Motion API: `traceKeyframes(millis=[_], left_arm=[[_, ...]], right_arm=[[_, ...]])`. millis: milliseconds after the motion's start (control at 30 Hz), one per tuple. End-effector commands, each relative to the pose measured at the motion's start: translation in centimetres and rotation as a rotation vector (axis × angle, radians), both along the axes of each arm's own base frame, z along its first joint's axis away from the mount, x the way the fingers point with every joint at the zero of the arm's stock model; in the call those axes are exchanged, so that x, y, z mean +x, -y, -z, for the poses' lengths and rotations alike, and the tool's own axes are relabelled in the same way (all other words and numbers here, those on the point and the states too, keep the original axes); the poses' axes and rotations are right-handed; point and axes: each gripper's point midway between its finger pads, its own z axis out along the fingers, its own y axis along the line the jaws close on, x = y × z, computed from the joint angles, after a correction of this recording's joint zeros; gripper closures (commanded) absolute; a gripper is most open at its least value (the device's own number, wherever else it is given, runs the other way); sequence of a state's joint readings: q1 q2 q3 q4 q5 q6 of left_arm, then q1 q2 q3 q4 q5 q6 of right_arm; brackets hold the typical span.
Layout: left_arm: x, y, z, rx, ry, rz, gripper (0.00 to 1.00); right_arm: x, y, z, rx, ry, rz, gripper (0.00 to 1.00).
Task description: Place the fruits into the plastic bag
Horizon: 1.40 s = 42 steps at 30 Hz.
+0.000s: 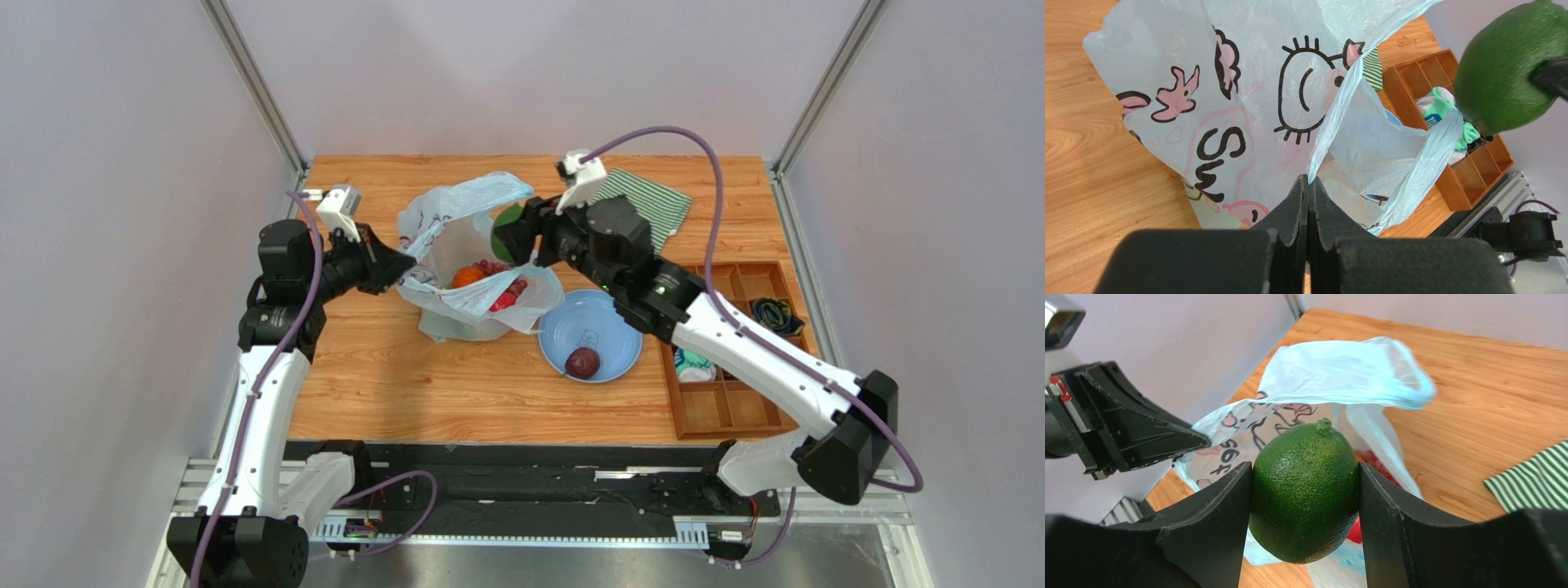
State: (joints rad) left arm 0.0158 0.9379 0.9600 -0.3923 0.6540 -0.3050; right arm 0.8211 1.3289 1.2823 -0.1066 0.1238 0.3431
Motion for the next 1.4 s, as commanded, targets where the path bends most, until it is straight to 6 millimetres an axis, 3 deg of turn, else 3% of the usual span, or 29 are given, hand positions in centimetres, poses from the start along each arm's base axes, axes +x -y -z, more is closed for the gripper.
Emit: traceKeyframes(millis=[0,133,167,200,400,633,767,1067,1367], left_arm=[[0.2,-0.1,-1.6,0.002,0.062,0.002,1.0],[0.1,-0.1,-1.6,0.003,0.065,0.003,1.0],[0.1,-0.1,-1.7,0.002,0.067,0.004,1.0],[0.2,-0.1,-1.6,0.002,0.065,0.004,1.0],[0.1,-0.1,-1.5,0.001,0.061,0.007,1.0],[0.1,0.0,-1.7,0.0,0.066,0.008,1.0],[0.1,0.0,-1.5,-0.003,0.061,0.012,1.0],[0.1,0.0,-1.5,-0.003,0.061,0.01,1.0],[0.1,0.1,-1.6,-0.005,0.063,0.013,1.0]], right_arm=[[0.9,-3.6,-2.9,0.017,0.093,-0.058,0.82],[2.3,-5.6,-0.3,-0.067,0.079,-0.063,0.82],[2.9,-6.1,1.7,-0.11,0.05,-0.061,0.82],[3.5,-6.3,1.7,-0.121,0.048,-0.045,0.81],[5.2,-7.3,6.6,-0.27,-0.025,-0.036,0.81],[5.2,-5.7,13.1,-0.436,-0.139,0.004,0.79],[4.8,-4.7,14.6,-0.466,-0.166,0.014,0.78],[3.9,-6.8,17.1,-0.466,-0.256,-0.082,0.73],[3.5,-7.5,18.5,-0.505,-0.283,-0.135,0.45]])
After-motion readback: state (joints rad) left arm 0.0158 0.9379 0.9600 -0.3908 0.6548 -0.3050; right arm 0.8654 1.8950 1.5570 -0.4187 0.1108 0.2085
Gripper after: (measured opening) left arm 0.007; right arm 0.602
